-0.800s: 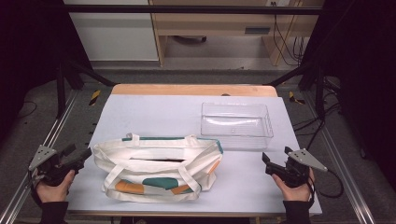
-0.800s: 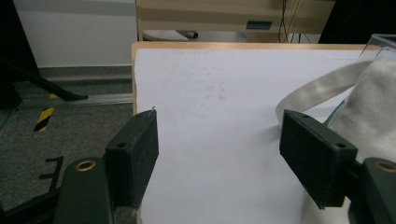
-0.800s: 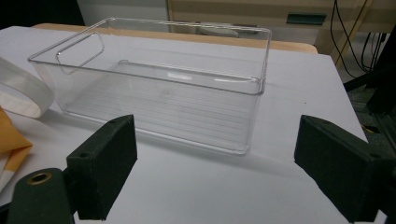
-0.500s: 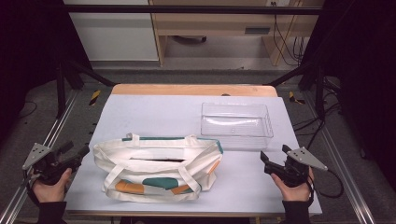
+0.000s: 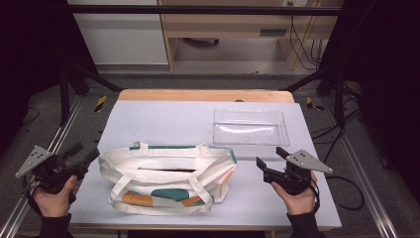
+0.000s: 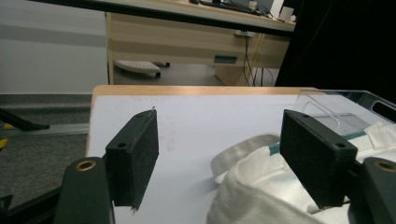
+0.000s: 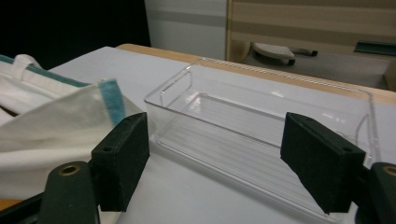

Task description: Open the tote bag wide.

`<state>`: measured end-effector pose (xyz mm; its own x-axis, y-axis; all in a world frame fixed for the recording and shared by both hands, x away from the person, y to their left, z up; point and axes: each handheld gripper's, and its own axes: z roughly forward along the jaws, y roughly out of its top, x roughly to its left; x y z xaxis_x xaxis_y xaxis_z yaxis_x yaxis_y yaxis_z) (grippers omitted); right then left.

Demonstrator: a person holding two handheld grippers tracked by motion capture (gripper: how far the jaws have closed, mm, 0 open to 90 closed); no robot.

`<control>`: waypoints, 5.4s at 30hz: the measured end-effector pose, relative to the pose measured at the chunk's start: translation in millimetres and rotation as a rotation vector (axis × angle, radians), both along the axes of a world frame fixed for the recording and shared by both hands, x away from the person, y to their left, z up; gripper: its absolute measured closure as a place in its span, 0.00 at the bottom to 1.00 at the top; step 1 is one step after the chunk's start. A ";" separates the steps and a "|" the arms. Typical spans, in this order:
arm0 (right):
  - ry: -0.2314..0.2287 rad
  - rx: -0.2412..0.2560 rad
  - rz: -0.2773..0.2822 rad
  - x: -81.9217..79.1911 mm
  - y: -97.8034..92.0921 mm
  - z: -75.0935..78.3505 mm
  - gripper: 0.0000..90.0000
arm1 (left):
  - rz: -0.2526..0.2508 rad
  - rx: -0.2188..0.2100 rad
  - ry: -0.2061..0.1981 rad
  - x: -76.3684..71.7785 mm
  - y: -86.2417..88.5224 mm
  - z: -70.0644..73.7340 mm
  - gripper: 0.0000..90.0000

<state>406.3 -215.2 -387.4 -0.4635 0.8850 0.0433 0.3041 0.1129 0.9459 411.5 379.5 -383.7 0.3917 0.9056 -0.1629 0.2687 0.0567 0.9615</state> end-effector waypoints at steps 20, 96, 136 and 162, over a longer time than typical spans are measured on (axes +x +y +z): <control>-0.003 -0.014 0.165 2.9 53.0 14.7 0.37 | -0.068 0.097 0.196 18.6 -27.4 -26.4 0.56; 0.341 -0.187 0.646 -20.8 194.5 -70.6 0.94 | -0.050 0.069 0.269 12.3 -42.5 -38.1 0.91; 0.176 -0.266 0.328 18.1 159.5 -52.2 0.68 | -0.237 0.288 0.309 -26.5 -94.7 -55.8 0.93; 0.265 -0.286 0.202 46.3 162.4 -85.7 0.97 | -0.236 0.357 0.354 -31.1 -94.5 -73.1 0.97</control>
